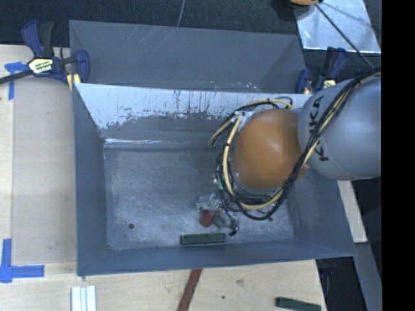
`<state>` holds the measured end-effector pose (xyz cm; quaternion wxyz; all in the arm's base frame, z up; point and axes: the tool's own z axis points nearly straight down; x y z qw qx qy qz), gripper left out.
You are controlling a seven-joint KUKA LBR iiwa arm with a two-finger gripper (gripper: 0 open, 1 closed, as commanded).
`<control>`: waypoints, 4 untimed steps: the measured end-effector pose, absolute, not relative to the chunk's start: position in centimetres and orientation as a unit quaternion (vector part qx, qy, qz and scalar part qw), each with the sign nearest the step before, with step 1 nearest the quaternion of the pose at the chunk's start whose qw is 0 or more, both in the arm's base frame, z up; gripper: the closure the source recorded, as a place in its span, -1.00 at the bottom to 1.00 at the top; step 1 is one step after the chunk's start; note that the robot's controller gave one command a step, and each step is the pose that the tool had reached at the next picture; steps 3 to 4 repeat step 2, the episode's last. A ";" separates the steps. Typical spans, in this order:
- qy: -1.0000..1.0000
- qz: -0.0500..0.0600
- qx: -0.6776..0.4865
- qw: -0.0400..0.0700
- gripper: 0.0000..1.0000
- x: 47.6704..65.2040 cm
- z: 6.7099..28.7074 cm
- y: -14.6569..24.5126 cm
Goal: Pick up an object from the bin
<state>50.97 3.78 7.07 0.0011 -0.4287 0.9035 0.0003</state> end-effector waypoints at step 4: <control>0.898 0.000 -0.440 0.001 1.00 51.4 20.3 2.2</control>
Offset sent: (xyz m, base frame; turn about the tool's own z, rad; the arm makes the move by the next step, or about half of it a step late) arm 0.0037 -0.0163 0.1323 -0.0282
